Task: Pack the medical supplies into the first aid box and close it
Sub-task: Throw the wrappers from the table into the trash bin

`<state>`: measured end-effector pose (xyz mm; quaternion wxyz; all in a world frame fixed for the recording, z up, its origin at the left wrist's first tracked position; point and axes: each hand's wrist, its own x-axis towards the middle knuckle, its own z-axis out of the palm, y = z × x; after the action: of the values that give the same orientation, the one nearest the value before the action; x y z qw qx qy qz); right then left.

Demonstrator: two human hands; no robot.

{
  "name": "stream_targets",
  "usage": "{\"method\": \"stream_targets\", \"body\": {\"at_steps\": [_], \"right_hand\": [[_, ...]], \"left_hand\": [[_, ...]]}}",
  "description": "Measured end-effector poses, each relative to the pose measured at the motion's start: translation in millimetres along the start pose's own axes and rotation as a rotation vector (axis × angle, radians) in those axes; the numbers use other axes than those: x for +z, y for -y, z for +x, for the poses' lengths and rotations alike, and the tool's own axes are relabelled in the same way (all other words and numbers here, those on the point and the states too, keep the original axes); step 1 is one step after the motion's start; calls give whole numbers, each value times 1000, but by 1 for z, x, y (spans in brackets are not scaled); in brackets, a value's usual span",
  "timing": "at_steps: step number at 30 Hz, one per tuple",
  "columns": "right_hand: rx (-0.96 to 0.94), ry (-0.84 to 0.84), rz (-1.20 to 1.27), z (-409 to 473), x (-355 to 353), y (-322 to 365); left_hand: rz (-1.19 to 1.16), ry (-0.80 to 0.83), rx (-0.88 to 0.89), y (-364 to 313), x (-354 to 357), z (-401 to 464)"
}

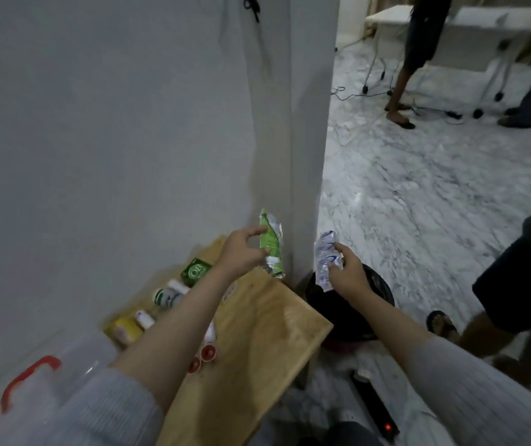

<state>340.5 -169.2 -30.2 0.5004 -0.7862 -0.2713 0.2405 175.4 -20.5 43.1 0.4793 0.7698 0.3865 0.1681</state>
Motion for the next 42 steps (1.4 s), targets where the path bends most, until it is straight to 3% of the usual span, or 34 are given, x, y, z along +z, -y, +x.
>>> {"method": "stream_targets", "body": {"at_steps": [6, 10, 14, 21, 30, 42], "right_hand": [[237, -162, -7, 28, -45, -74], [430, -179, -9, 53, -53, -133], [525, -134, -16, 83, -55, -182], [505, 66, -161, 115, -61, -238], [401, 68, -207, 96, -49, -201], [-95, 159, -164, 56, 34, 1]], "left_hand": [[117, 243, -77, 9, 127, 54], [224, 291, -110, 30, 198, 88], [322, 356, -144, 53, 257, 124], [415, 428, -166, 89, 306, 158], [335, 272, -114, 73, 256, 127], [228, -170, -11, 16, 48, 31]]}}
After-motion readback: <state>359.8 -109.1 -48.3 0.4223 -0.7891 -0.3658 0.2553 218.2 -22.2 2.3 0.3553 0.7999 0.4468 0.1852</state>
